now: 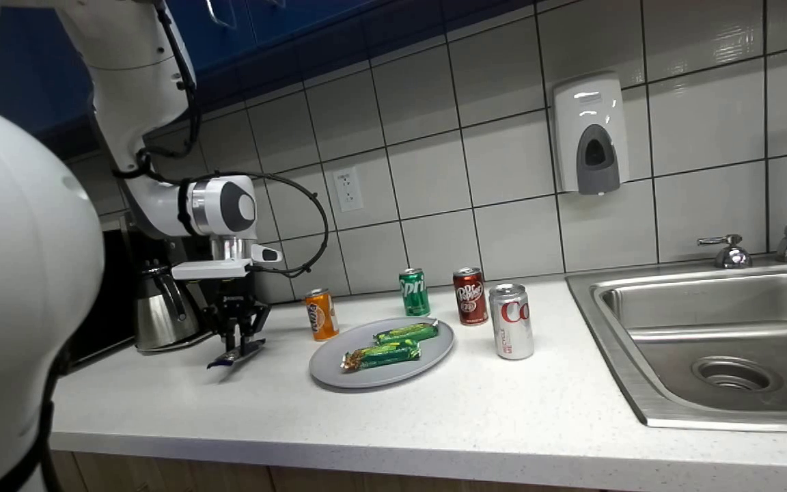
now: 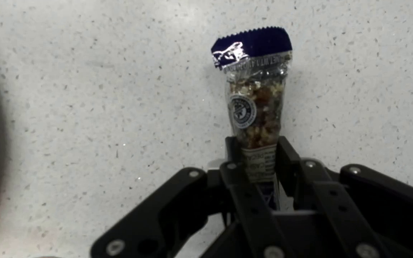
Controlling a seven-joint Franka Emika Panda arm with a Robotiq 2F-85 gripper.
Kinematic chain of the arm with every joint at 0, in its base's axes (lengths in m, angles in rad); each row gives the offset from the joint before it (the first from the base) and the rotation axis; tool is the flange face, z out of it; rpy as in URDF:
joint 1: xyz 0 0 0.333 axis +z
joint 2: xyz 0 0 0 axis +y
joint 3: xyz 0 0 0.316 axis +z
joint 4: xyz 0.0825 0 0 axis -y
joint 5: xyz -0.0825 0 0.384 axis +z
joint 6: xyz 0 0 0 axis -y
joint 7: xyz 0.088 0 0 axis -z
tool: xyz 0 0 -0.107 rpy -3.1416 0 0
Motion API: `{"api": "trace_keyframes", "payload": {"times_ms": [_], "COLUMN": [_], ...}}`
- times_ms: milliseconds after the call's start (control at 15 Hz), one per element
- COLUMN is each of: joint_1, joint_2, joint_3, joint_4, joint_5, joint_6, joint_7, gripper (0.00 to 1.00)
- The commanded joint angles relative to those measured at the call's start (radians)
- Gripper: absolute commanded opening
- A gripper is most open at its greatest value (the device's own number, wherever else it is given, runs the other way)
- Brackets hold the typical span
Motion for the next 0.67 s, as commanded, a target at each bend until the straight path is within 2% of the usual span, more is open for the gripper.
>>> {"api": "trace_keyframes", "payload": {"times_ms": [0, 467, 533, 600], "joint_1": [0.002, 0.001, 0.000, 0.000], "joint_2": [0.036, 0.045, 0.041, 0.035], "joint_3": [-0.006, -0.010, -0.010, -0.010], "joint_4": [0.041, 0.046, 0.043, 0.040], "joint_5": [-0.013, -0.012, -0.012, -0.010], "joint_6": [-0.001, 0.001, 0.000, 0.000], "joint_7": [-0.011, -0.010, -0.009, -0.009], "gripper": [0.07, 0.07, 0.53, 0.55]}}
